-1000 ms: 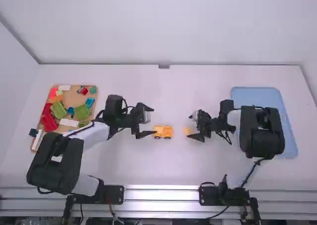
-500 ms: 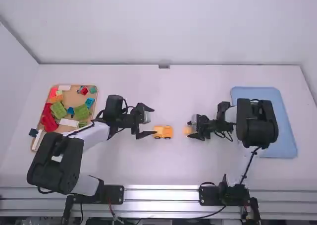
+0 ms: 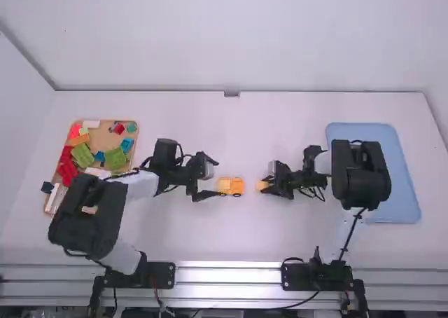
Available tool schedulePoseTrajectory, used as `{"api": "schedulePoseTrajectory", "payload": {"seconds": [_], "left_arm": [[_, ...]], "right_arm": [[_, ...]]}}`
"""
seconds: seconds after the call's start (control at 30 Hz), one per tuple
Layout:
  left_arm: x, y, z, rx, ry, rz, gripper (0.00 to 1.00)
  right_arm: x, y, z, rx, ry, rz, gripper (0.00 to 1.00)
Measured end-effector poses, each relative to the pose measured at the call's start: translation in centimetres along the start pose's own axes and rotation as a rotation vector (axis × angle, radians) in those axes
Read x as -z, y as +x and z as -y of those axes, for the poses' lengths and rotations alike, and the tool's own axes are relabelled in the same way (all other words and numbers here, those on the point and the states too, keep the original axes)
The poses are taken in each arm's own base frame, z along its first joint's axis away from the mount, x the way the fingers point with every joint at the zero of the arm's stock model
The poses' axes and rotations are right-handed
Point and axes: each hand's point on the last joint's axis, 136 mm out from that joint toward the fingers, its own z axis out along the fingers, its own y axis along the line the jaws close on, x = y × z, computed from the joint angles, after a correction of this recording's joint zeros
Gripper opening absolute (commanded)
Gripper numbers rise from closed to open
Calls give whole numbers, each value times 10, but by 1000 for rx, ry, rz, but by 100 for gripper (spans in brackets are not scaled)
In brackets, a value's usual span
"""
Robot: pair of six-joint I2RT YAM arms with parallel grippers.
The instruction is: Assemble lego blocks to make yellow taxi
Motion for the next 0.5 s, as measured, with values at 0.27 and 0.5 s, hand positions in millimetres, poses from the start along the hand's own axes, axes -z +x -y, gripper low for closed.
{"api": "schedulePoseTrajectory", "payload": {"seconds": [0.27, 0.5], "left_arm": [[-31, 36, 0, 25, 63, 19, 99], [-50, 44, 1, 21, 99, -4, 99]], "right_arm": [[5, -64, -5, 159, -18, -39, 19], [-20, -88, 6, 294, 39, -70, 19]]}}
